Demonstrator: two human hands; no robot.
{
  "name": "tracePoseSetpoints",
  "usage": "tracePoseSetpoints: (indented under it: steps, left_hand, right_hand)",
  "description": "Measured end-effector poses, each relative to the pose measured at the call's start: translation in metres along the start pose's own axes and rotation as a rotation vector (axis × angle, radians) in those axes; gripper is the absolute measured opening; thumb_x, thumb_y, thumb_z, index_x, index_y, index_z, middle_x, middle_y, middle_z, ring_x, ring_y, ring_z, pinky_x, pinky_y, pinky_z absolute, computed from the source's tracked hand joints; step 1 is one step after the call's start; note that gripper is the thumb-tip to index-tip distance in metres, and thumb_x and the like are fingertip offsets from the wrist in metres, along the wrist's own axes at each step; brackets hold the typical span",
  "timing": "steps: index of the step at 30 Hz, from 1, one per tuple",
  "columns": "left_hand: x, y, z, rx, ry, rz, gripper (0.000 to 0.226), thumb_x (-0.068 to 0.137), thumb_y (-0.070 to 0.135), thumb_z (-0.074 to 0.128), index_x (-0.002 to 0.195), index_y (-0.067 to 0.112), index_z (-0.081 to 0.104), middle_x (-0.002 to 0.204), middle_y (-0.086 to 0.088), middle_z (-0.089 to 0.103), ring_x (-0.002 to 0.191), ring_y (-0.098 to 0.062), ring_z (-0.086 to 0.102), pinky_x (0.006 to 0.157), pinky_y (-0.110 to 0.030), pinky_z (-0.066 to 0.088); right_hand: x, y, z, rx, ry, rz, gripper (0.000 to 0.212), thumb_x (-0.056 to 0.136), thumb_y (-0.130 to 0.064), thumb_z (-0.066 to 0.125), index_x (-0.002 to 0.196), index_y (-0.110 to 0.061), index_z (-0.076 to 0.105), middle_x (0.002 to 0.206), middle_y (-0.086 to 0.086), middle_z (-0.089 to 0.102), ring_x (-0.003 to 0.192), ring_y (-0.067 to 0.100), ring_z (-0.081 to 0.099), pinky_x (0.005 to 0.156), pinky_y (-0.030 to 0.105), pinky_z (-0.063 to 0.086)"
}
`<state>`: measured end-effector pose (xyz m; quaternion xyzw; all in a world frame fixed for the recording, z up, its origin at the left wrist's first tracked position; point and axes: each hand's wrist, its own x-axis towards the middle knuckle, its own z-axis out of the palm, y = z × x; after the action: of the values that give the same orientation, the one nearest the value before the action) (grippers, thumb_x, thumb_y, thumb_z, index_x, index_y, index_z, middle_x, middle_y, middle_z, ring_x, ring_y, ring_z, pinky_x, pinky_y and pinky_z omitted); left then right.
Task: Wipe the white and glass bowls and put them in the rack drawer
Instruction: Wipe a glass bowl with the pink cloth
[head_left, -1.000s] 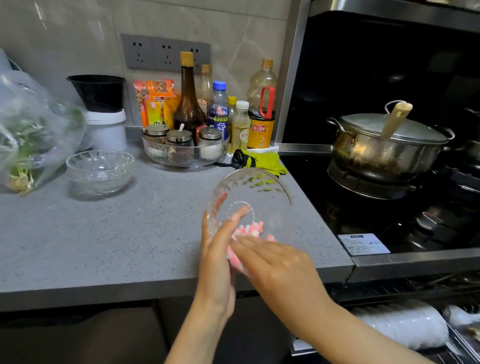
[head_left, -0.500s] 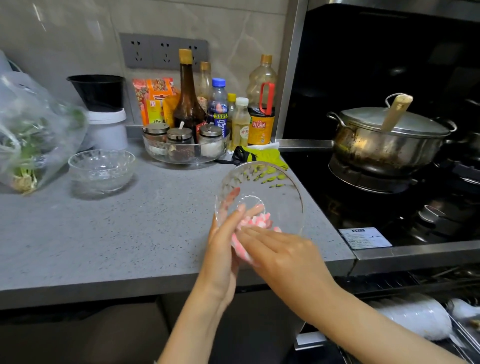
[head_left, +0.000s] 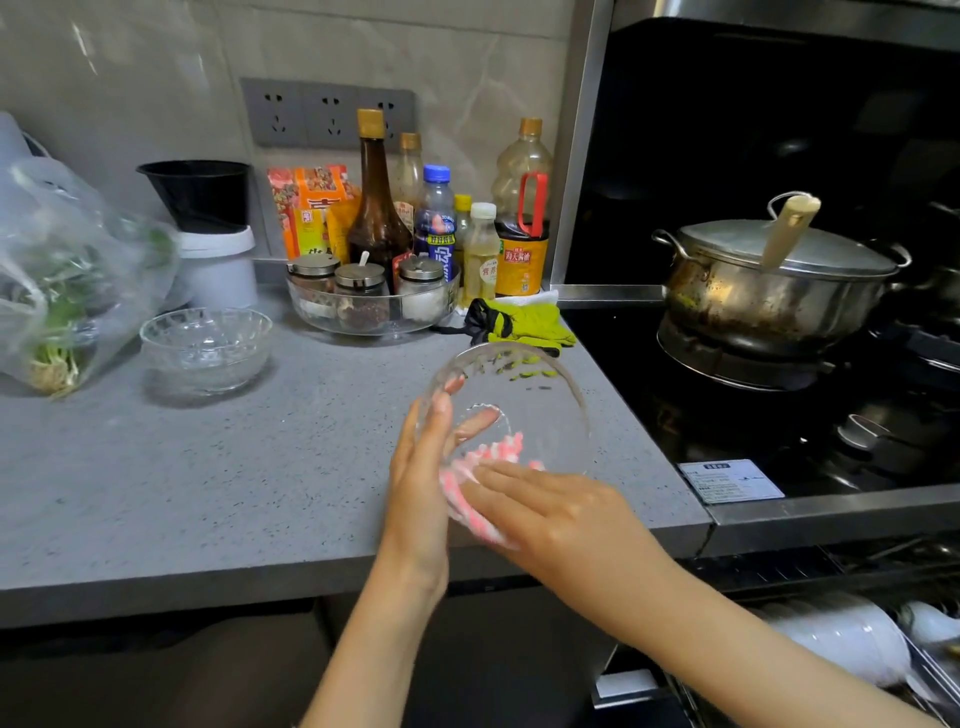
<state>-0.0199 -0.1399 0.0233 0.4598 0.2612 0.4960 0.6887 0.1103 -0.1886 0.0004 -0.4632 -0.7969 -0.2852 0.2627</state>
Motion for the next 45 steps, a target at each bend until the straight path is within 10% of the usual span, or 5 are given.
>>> tracePoseSetpoints:
  steps: [12, 18, 25, 33, 45]
  left_hand:
    - [-0.003, -0.016, 0.014, -0.007, 0.0, 0.047, 0.037, 0.081, 0.048, 0.063, 0.118, 0.042, 0.06, 0.119, -0.002, 0.068, 0.098, -0.02, 0.07, 0.083, -0.036, 0.053]
    - [0.009, 0.001, -0.011, 0.131, -0.052, 0.036, 0.048, 0.078, 0.055, 0.048, 0.122, 0.039, 0.057, 0.11, 0.003, 0.072, 0.093, -0.022, 0.071, 0.076, -0.032, 0.056]
    - [0.001, -0.007, 0.012, -0.017, -0.024, 0.078, 0.043, 0.088, 0.044, 0.048, 0.13, 0.037, 0.05, 0.104, 0.02, 0.07, 0.091, -0.01, 0.071, 0.085, -0.042, 0.054]
    - [0.018, 0.006, -0.028, 0.337, -0.229, -0.112, 0.03, 0.085, 0.053, 0.051, 0.107, 0.04, 0.066, 0.115, -0.004, 0.069, 0.105, -0.019, 0.067, 0.088, -0.047, 0.054]
    - [0.01, -0.001, -0.01, 0.272, -0.118, -0.031, 0.032, 0.088, 0.046, 0.043, 0.109, 0.034, 0.064, 0.109, 0.004, 0.07, 0.102, -0.012, 0.067, 0.075, -0.022, 0.055]
  right_hand:
    - [0.003, -0.015, 0.003, -0.022, -0.005, 0.135, 0.035, 0.069, -0.016, 0.084, 0.102, -0.016, 0.074, 0.104, -0.005, 0.073, 0.088, 0.006, 0.069, 0.062, 0.017, 0.048]
    - [-0.012, 0.015, -0.004, -0.16, -0.101, -0.022, 0.034, 0.073, -0.022, 0.082, 0.106, -0.016, 0.074, 0.108, 0.0, 0.072, 0.105, 0.018, 0.067, 0.093, 0.031, 0.051]
    - [0.01, -0.016, 0.0, -0.031, -0.057, 0.173, 0.03, 0.074, -0.021, 0.08, 0.104, -0.019, 0.073, 0.104, -0.008, 0.072, 0.085, 0.006, 0.069, 0.056, 0.018, 0.047]
    - [-0.02, 0.026, -0.011, -0.286, -0.345, -0.12, 0.06, 0.087, -0.047, 0.039, 0.123, -0.006, 0.064, 0.129, 0.011, 0.062, 0.125, 0.025, 0.054, 0.111, 0.038, 0.033]
    - [-0.012, -0.01, -0.033, -0.083, -0.513, 0.063, 0.08, 0.084, -0.073, 0.037, 0.137, -0.015, 0.052, 0.138, 0.003, 0.055, 0.126, 0.016, 0.053, 0.102, 0.025, 0.04]
